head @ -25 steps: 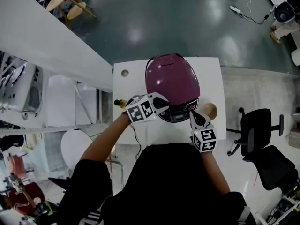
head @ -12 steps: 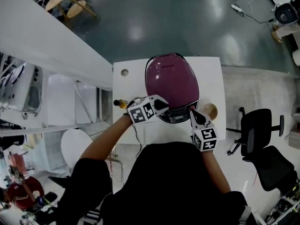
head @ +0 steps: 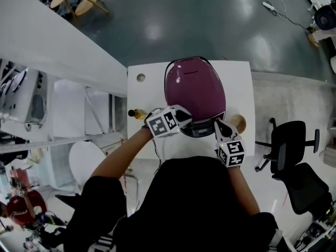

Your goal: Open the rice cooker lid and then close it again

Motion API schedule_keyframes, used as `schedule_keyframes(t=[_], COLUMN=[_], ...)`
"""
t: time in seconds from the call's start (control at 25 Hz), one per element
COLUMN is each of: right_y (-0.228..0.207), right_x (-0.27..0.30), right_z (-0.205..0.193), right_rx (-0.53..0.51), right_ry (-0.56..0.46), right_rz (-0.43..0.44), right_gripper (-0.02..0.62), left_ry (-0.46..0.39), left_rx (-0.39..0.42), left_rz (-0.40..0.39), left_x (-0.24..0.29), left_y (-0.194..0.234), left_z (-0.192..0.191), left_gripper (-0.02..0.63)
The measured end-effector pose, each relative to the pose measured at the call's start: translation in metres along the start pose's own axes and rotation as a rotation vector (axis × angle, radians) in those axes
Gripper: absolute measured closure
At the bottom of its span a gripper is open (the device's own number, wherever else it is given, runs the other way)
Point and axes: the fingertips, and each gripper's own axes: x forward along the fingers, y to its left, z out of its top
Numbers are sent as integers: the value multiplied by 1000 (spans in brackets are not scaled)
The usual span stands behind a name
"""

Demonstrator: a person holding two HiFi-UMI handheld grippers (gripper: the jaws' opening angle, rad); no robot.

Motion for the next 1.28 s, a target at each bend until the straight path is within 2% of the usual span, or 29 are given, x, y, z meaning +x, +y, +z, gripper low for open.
schedule_keyframes(t=[0.12, 0.4, 0.6, 0.8, 0.92, 1.04, 1.16, 1.28], right_y=[1, -2, -1, -8, -9, -5, 3, 17], right_x=[1, 5, 7, 4, 1, -6, -17, -36], right_z=[0, 1, -1, -1, 3, 7, 10, 3], right_rx=[-2, -3, -16, -15, -15, -26, -29, -39], right_ry=[7, 7, 19, 14, -1, -14, -28, -22], right_rz=[6, 0, -1, -5, -3, -4, -4, 4], right_gripper=[595, 595, 595, 595, 595, 595, 595, 595], left_ry=[6, 49, 100, 108, 33, -46, -202, -321], left_rx=[-14, -117, -137, -106, -171, -236, -327, -344], left_rz=[1, -34, -29, 13, 19, 76, 118, 195], left_x=[0, 2, 1, 5, 6, -2, -22, -42], left_y=[-1, 3, 5, 3, 4, 5, -2, -17], left_z=[-1, -3, -6, -3, -4, -3, 8, 13], left_gripper=[603, 604, 606, 606, 604, 604, 604, 604])
